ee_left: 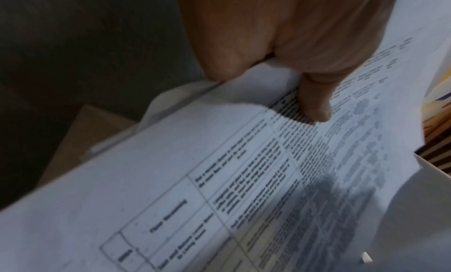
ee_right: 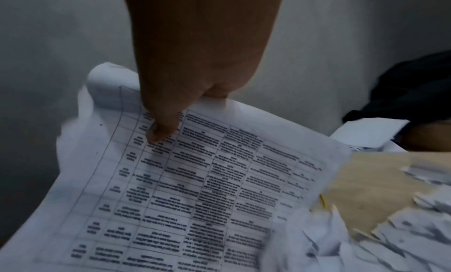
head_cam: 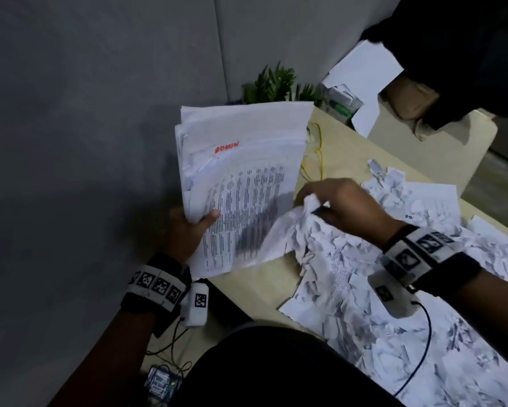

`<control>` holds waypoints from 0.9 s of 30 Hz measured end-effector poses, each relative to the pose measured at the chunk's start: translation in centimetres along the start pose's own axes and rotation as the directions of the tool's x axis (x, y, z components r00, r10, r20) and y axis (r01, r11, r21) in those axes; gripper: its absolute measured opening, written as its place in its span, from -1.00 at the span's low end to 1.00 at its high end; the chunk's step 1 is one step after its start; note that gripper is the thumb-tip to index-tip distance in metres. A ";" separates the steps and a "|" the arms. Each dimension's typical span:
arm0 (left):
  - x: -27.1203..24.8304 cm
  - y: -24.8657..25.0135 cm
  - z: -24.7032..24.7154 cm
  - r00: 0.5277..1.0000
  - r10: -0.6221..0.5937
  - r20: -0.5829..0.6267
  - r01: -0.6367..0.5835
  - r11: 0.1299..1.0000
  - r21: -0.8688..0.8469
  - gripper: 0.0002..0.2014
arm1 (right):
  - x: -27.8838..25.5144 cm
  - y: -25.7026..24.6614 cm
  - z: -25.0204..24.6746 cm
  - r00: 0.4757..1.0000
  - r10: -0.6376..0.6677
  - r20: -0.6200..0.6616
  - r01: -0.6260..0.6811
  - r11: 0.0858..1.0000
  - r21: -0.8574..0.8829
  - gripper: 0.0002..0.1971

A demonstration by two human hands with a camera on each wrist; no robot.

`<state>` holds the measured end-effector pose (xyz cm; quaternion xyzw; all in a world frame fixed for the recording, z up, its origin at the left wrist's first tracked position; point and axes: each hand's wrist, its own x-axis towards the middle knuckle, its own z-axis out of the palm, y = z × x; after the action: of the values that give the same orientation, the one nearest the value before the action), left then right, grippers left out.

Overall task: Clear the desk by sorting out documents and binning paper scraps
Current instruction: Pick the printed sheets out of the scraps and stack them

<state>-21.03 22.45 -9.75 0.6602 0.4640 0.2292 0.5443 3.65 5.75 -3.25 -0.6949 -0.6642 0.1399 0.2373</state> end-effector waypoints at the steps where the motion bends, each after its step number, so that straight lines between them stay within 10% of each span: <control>1: -0.1 -0.1 0.6 1.000 -0.012 0.028 0.012 1.000 -0.008 -0.70 | -0.3 0.1 -1.0 0.992 0.100 -0.082 -0.090 0.990 0.112 -0.90; 6: -0.4 0.0 3.2 0.990 -0.051 0.134 0.060 0.996 -0.060 -0.67 | -0.9 1.3 -3.1 0.701 0.571 -0.427 -0.335 0.792 0.510 -0.74; 11: 0.0 0.8 4.8 0.980 -0.071 0.188 0.088 0.992 -0.084 -0.69 | -2.4 2.7 -4.2 0.462 0.725 -0.511 -0.302 0.670 0.678 -0.59; 20: 2.7 2.8 8.3 0.940 -0.136 0.312 0.127 0.991 0.050 -0.60 | -4.4 5.3 -2.4 0.414 0.787 -0.457 -0.373 0.604 0.704 -0.52; 27: 2.6 3.8 12.3 0.877 -0.210 0.432 0.193 0.978 0.083 -0.73 | -7.8 7.1 3.0 0.351 0.936 0.008 -0.488 0.175 0.855 -0.37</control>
<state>-8.47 18.57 -10.43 0.6532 0.3997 0.0081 0.6430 7.62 -1.62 -10.38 -0.7703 -0.0065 0.2953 0.5652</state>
